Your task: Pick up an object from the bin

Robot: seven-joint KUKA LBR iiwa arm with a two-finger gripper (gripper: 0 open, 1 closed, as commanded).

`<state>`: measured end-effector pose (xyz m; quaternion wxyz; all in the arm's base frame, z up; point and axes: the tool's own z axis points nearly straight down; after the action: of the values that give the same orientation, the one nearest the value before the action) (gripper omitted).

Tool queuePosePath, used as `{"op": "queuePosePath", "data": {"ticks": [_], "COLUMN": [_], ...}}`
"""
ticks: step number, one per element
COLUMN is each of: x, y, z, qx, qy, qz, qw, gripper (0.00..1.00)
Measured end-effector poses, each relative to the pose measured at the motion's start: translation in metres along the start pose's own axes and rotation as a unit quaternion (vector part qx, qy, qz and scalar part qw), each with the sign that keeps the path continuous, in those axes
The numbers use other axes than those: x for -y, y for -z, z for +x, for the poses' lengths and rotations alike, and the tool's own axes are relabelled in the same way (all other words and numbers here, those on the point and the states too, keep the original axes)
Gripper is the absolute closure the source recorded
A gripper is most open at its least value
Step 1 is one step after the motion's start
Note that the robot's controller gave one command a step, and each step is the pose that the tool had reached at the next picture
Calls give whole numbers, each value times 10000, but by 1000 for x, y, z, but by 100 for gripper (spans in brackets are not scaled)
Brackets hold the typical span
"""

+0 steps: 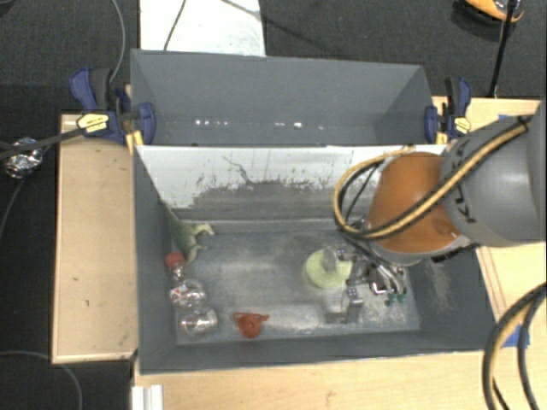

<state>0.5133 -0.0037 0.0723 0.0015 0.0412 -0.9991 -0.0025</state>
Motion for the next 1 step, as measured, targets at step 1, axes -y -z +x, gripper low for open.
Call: {"op": "queuePosePath", "data": {"ticks": [1], "x": [19], "y": [1], "z": [-25], "qx": [77], "qy": [356], "qz": [45], "qw": [9993], "gripper": [0]}}
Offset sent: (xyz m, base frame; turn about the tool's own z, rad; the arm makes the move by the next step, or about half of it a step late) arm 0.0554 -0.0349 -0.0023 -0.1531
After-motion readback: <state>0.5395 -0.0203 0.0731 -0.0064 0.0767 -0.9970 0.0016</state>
